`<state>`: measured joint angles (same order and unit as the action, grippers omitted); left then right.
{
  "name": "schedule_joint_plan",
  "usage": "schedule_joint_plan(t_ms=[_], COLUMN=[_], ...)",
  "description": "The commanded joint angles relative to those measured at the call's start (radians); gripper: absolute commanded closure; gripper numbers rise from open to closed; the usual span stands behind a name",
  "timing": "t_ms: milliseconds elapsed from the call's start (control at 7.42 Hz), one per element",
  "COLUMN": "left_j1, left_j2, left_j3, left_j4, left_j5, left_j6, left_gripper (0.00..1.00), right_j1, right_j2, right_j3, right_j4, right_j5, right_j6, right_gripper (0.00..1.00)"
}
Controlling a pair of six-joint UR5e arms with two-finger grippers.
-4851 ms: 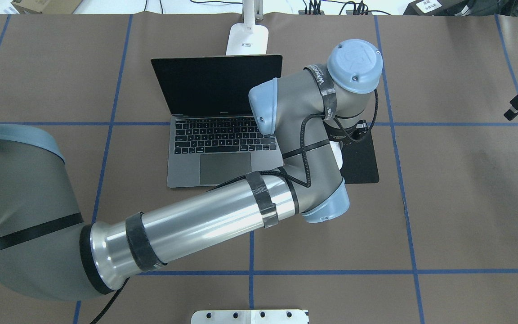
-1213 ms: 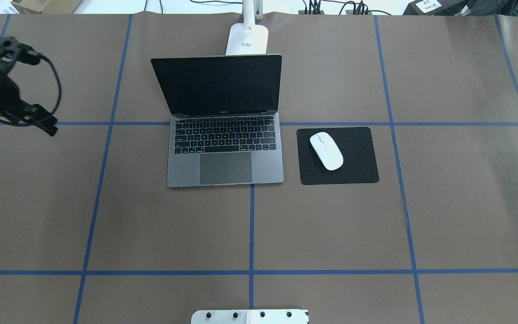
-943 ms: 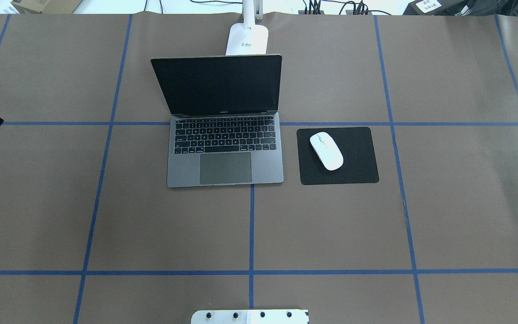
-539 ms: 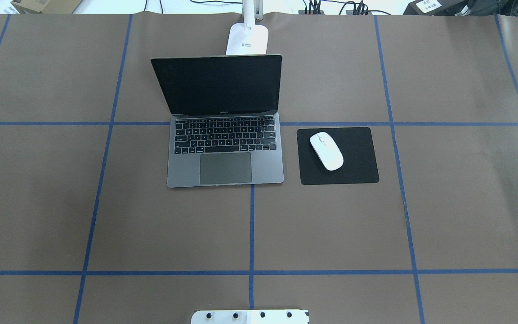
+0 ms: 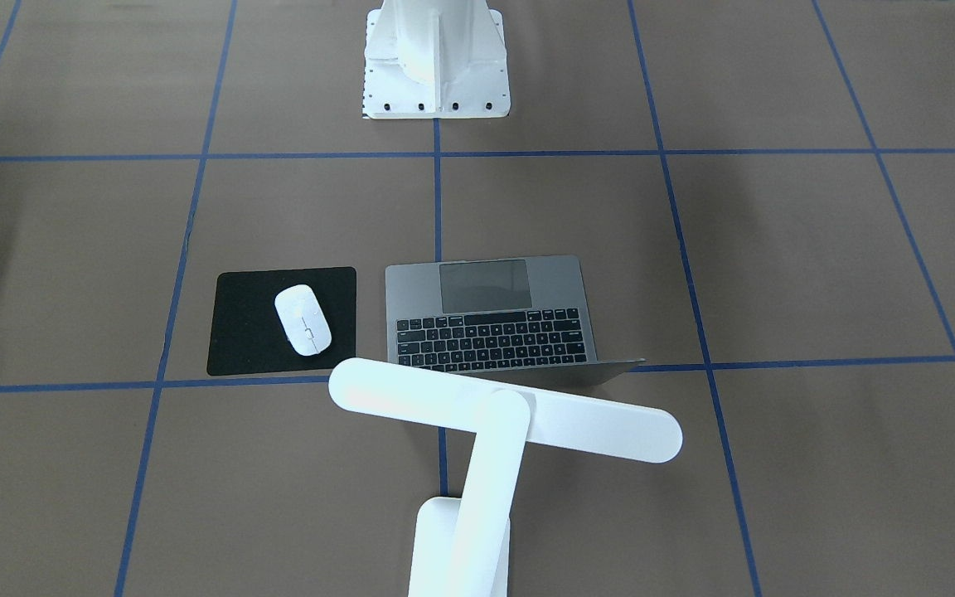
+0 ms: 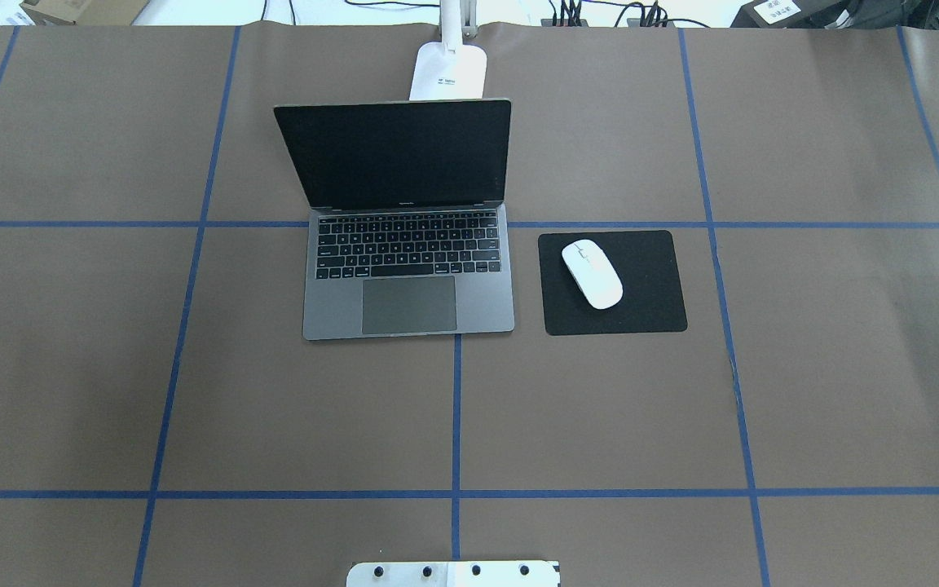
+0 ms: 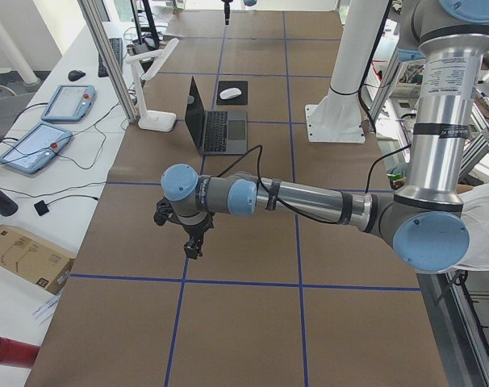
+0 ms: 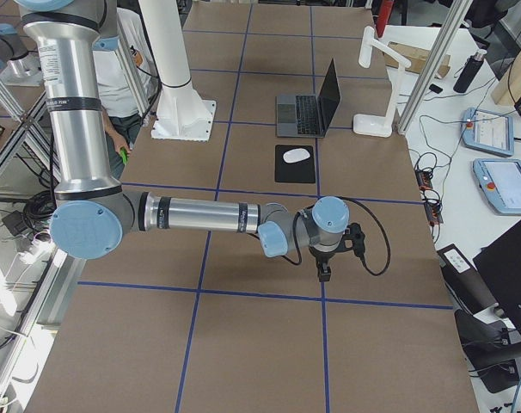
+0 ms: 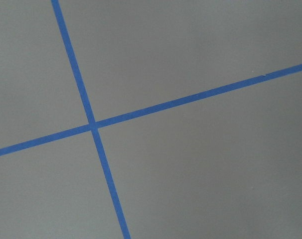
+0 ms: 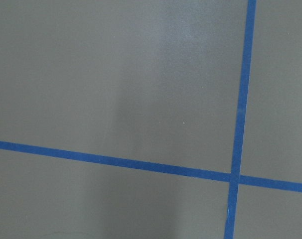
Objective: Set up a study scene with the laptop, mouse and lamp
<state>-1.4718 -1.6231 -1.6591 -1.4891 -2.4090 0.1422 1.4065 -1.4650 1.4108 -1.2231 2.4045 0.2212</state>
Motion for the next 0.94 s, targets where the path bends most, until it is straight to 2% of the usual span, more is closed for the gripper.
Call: schedule_joint_plan(t_ms=[0, 270, 674, 809], left_j1=[-0.004, -0.004, -0.004, -0.004], left_j2=[0.048, 0.043, 0.039, 0.038], left_j3=[-0.022, -0.010, -0.011, -0.013], left_j4=[-0.002, -0.002, -0.002, -0.002], left_j5=[0.002, 0.002, 0.002, 0.002], left_j6=[0.000, 0.000, -0.003, -0.006], left_gripper=[0.01, 0.01, 0.01, 0.01], right_j1=[-0.024, -0.057, -0.012, -0.005], right_j2=[0.018, 0.046, 0.149, 0.152], right_j3=[-0.003, -0.013, -0.016, -0.015], right_j4=[-0.056, -0.094, -0.292, -0.299], right_j5=[0.001, -0.004, -0.010, -0.008], right_j6=[-0.017, -0.028, -0.179, -0.181], right_gripper=[0.02, 0.02, 0.02, 0.02])
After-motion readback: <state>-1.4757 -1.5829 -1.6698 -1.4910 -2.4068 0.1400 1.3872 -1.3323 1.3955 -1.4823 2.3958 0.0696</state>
